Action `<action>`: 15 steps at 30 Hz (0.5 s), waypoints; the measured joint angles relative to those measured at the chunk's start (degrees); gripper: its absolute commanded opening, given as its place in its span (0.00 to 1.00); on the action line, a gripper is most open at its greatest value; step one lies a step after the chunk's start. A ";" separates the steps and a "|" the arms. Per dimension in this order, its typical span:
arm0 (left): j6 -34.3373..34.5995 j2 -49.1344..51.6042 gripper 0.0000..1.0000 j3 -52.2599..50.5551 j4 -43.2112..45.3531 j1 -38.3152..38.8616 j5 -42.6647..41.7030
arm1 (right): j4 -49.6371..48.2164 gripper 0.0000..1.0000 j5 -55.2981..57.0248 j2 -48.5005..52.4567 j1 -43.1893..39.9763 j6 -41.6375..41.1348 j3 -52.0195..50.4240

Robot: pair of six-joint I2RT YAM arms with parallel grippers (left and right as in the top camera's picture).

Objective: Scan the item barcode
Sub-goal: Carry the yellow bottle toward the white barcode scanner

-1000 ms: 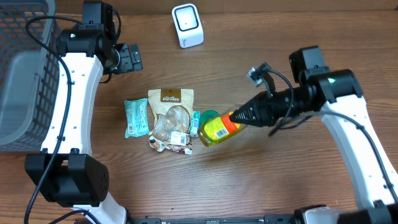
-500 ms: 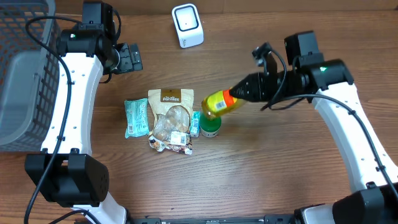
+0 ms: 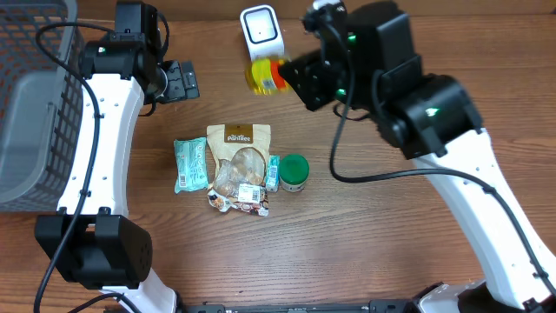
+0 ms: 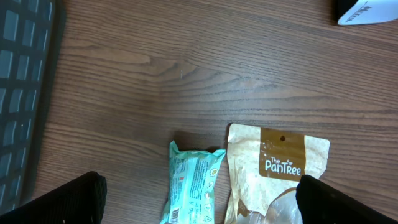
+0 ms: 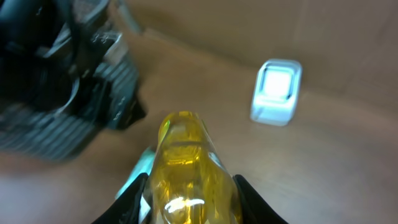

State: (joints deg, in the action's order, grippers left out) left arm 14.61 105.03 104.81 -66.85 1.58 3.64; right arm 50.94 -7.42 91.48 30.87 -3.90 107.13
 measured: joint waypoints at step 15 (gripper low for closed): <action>0.02 0.00 0.99 0.00 -0.02 0.00 0.00 | -21.31 0.14 13.86 20.70 1.09 17.97 -0.70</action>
State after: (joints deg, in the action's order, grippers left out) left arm 14.63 105.03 104.81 -66.87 1.58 3.64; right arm 29.63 6.44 112.18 31.97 14.06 106.43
